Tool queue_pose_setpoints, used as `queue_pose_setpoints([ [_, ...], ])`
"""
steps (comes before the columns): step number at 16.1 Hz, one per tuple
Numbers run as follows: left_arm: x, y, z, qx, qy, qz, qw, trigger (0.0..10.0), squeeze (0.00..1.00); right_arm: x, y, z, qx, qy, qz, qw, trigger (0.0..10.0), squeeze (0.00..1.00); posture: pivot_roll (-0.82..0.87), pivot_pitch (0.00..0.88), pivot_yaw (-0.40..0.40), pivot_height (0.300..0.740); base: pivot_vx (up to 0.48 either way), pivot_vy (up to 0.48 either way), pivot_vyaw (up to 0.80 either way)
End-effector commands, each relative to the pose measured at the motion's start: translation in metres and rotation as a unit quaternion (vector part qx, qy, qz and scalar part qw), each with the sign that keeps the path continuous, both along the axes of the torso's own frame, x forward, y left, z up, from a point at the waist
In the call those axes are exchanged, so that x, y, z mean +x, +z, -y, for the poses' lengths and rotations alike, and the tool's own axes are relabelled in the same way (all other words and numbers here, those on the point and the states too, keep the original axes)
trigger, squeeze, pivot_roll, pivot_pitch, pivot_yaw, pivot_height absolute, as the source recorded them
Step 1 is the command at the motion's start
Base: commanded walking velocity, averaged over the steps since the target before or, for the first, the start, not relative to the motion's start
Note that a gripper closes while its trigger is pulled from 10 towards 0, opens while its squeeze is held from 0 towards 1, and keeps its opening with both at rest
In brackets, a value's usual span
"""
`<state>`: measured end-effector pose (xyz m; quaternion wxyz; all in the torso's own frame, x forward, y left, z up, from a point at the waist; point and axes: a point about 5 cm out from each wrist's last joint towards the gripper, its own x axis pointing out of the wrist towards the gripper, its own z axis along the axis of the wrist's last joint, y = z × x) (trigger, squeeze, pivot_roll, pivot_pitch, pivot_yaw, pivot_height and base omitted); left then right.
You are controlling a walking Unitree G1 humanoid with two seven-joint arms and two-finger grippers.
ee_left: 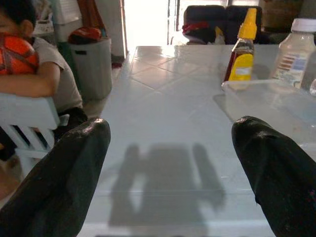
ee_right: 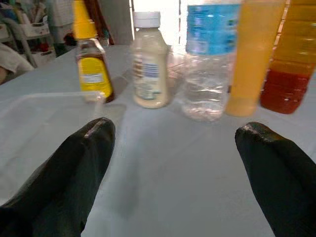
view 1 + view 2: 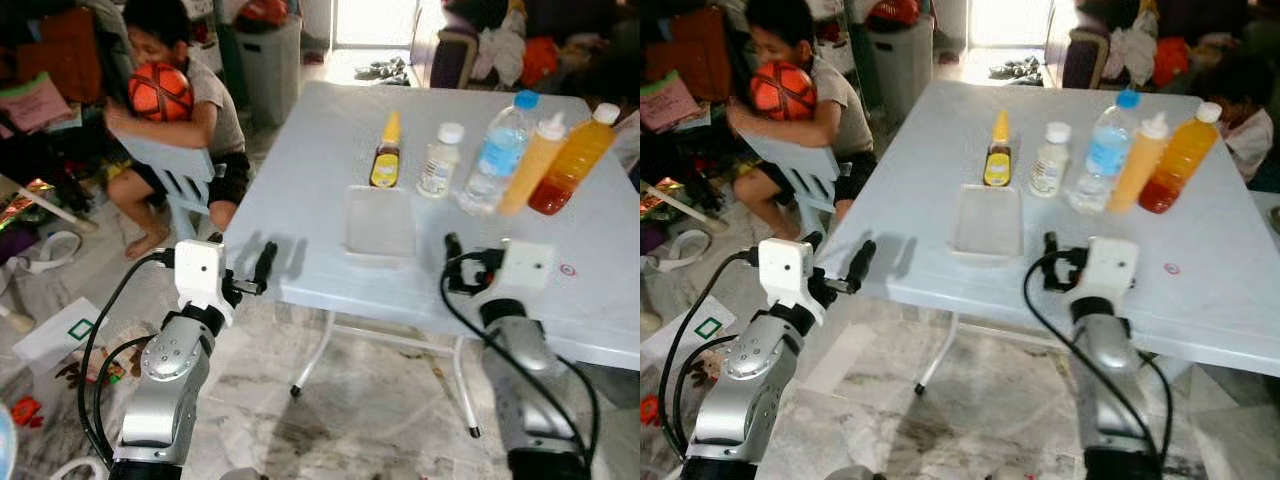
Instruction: Restocking fridge
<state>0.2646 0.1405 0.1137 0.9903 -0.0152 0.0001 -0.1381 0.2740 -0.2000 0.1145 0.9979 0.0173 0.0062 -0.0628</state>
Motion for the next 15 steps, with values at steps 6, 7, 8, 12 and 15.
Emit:
queue_pose_setpoints([
  [6,-0.007,0.004,-0.01,0.018,-0.002,0.007,1.0,10.0,0.0,0.019,0.001,0.003,0.028,-0.019,-0.028,0.999,10.0,0.0,0.0,0.002,0.042,0.74,0.0,0.0,0.0],
  [7,-0.009,0.005,-0.013,0.019,-0.001,0.006,1.0,10.0,0.0,0.022,0.01,-0.004,0.057,0.033,0.004,0.998,10.0,0.0,0.01,0.006,0.047,0.74,0.0,0.0,0.0],
  [8,-0.01,0.005,-0.013,0.02,-0.002,0.006,1.0,10.0,0.0,0.023,0.015,-0.004,0.039,0.03,0.017,0.999,10.0,0.0,0.02,0.009,0.049,0.74,0.0,0.0,0.0],
  [12,-0.012,0.004,-0.011,0.02,-0.012,0.0,1.0,10.0,0.0,0.013,0.016,-0.01,0.043,0.051,0.03,0.997,10.0,0.0,0.01,0.015,0.055,0.74,0.0,0.0,0.0],
  [15,-0.012,0.004,-0.011,0.028,-0.012,-0.004,1.0,10.0,0.0,0.014,0.012,-0.017,0.079,0.091,0.027,0.992,10.0,0.0,0.02,0.022,0.058,0.74,0.0,0.0,0.0],
])
